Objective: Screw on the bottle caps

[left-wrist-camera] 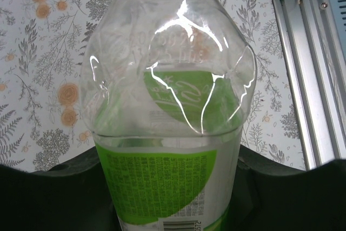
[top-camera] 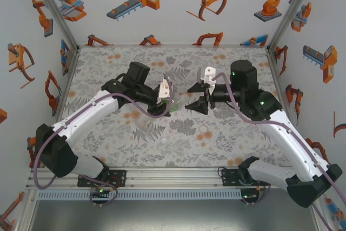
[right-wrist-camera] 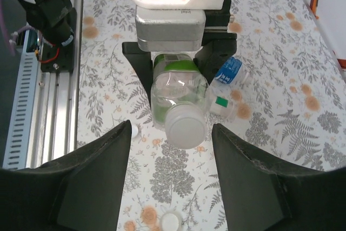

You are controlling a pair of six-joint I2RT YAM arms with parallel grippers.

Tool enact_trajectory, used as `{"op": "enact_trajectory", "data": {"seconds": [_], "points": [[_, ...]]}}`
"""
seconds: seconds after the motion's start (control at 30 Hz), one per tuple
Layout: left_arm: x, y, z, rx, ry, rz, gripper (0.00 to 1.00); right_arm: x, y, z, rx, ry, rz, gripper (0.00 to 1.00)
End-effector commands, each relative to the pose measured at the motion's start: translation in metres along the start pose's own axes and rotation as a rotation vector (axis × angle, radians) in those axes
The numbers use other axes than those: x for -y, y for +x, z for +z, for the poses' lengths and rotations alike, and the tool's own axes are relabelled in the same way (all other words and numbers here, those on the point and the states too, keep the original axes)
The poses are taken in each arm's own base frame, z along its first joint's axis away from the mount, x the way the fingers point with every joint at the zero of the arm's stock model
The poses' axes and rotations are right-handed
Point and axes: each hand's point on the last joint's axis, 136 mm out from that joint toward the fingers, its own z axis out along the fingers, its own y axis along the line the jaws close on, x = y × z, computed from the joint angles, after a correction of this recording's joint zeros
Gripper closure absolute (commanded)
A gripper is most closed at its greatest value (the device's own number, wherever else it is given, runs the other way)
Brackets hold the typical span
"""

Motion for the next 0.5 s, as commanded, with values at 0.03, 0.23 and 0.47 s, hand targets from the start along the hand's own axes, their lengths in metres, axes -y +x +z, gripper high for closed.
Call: {"op": "enact_trajectory", "data": {"seconds": [0.03,0.23,0.47], "points": [[0.0136,-0.0194,-0.0088,0.043,0.031,0.058,1.00,-0.0079,-0.0046,0.0018,0.014,-0.060,-0.058,0.46],[0.0169,-0.0214,-0.0075,0.044,0.039,0.068,1.00,-0.0035,0.0011,0.0067,-0.011,-0.053,-0.040,0.53],[0.0165,-0.0210,-0.0066,0.039,0.036,0.067,1.00,-0.0071,-0.0010,0.0077,0.003,-0.078,-0.040,0.73]]}}
